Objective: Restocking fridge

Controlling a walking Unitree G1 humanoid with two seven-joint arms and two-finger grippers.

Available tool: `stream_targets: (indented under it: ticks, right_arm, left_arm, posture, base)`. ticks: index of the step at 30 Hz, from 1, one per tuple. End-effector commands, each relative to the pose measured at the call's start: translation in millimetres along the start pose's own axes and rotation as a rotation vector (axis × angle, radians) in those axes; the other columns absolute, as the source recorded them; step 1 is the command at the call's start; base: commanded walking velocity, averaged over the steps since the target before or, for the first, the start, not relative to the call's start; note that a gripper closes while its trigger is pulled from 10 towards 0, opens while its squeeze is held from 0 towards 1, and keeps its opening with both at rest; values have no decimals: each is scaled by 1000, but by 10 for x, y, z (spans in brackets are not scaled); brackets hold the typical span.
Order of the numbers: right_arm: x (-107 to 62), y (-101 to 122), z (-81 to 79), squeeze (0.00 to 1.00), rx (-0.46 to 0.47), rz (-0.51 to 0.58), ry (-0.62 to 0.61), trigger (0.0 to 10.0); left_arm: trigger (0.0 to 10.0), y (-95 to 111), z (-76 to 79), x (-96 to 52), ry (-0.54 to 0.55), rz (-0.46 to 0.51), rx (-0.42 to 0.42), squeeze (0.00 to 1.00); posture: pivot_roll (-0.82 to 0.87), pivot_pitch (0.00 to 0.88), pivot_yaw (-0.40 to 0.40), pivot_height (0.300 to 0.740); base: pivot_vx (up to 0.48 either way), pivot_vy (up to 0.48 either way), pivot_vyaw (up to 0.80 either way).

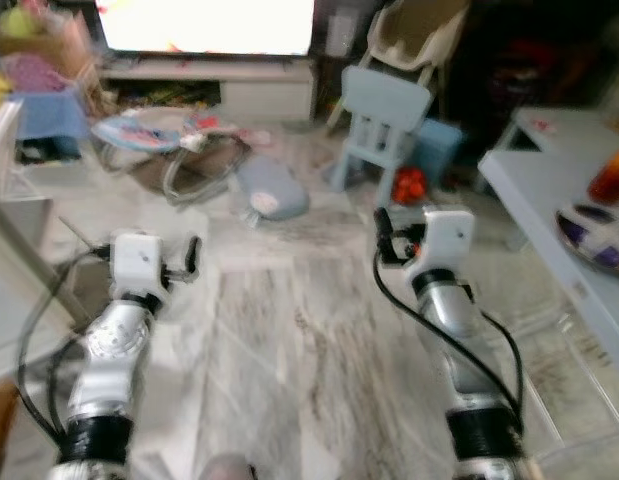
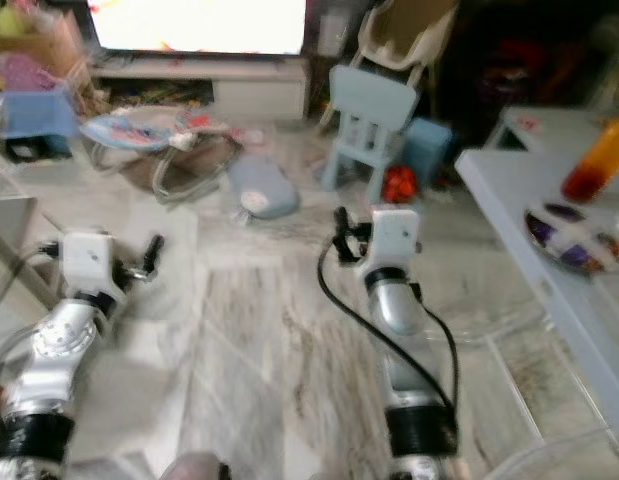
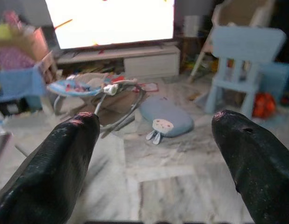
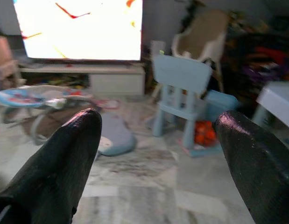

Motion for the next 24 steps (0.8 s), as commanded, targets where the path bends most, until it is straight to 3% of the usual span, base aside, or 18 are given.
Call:
stream_targets:
  ticks: [1,3,9,18,20,21,22,24]
  right_arm:
    - [-19,-35,93,0,9,-12,-32,10000]
    - [-33,-49,100,0,15,-16,-38,10000]
    - [-39,-70,76,0,20,-22,-41,10000]
    - [-47,-75,71,0,29,-22,-44,10000]
    - [-54,-84,71,0,41,-27,-46,10000]
    - [-77,-93,66,0,47,-31,-45,10000]
    - [-89,-91,63,0,49,-29,-44,10000]
    - [-143,-99,64,0,54,-31,-42,10000]
  left_arm:
    - [10000,28,19,63,17,-5,-62,0]
    - [10000,107,25,100,-10,18,-28,0]
    - [10000,106,10,133,-7,-7,-43,0]
    - [10000,-2,76,82,-70,-52,-76,0]
    - [10000,-18,110,66,-110,-61,-43,0]
    - [10000,-47,121,21,-151,-65,73,0]
    - [10000,-62,113,-3,-161,-65,119,0]
    - [10000,-106,58,-76,-144,-75,109,0]
  posture:
    - [79,0,-34,740]
    - [80,0,-31,740]
    - [82,0,-24,740]
    - [75,0,-29,740]
    - [76,0,-28,740]
    - [74,0,-22,740]
    - [74,0,-22,740]
    - [74,0,-18,740]
  base:
    - [480,0,-800]
    - [480,0,-800]
    - [466,0,-800]
    - [318,356,-800]
    - [296,379,-800]
    - [274,394,-800]
    - [0,435,-800]
    - [0,448,-697]
Point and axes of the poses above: a point about 5 cm out from each wrist's last joint towards the gripper, its own x axis pointing out of the wrist towards the gripper, its own y axis along the axis of the wrist's last joint, z = x × y, the point moved 2 cm from there along x, pointing out of the wrist towards the gripper, and after that the axes turned 15 degrees about -x, right-handed, at the moved point
